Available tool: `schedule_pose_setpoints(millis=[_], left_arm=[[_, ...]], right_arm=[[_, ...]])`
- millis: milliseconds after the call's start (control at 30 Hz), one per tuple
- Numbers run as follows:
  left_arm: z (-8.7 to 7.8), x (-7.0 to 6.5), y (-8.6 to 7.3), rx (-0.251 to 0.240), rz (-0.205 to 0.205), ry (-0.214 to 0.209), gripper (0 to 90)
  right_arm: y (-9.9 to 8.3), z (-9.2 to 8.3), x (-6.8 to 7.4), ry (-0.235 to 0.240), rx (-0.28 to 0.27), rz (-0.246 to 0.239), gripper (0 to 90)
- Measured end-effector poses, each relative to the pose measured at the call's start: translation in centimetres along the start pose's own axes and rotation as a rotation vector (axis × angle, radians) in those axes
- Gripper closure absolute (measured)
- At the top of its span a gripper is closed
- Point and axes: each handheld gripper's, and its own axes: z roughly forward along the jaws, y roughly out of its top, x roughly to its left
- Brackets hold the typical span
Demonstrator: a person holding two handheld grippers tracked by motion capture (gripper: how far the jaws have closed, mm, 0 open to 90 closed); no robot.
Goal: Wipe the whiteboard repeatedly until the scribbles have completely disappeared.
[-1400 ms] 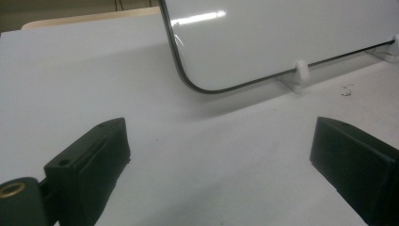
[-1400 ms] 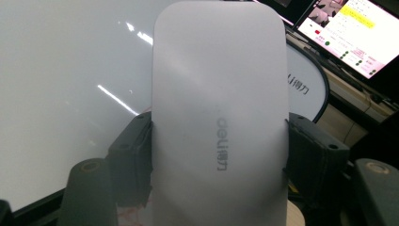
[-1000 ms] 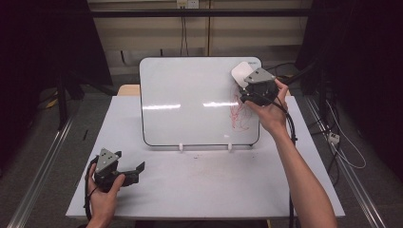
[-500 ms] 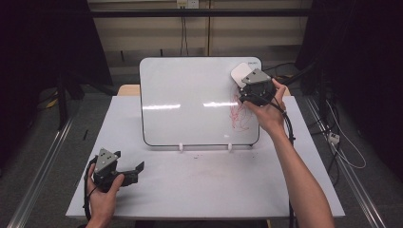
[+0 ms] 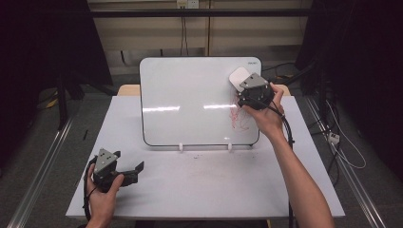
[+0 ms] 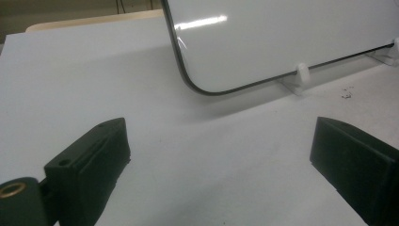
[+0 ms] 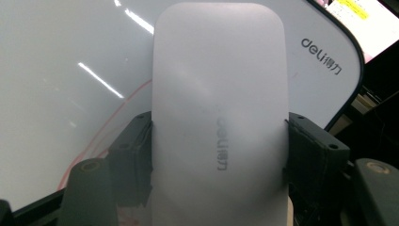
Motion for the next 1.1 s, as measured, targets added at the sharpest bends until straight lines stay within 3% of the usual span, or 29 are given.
schedule_pose_setpoints(millis=[267, 500, 700, 867, 1100], left_arm=[[0.1, -0.1, 0.0, 0.004, -0.001, -0.003, 5.1], [0.2, -0.1, 0.0, 0.006, 0.003, -0.003, 5.1], [0.1, 0.0, -0.1, 0.005, -0.002, -0.004, 5.1], [0.0, 0.1, 0.0, 0.0, -0.008, -0.004, 5.1], [0.0, 0.1, 0.0, 0.002, -0.002, -0.005, 5.1]], right_arm=[[-0.9, -0.2, 1.6, 0.028, -0.001, -0.009, 31.7], [-1.4, -0.6, 3.2, 0.054, -0.001, -0.049, 31.7], [-1.3, -0.4, 2.9, 0.05, -0.002, -0.033, 31.6], [-1.0, -0.4, 1.5, 0.028, -0.001, 0.008, 31.7], [-0.2, -0.1, -0.1, 0.005, 0.006, 0.024, 31.6]])
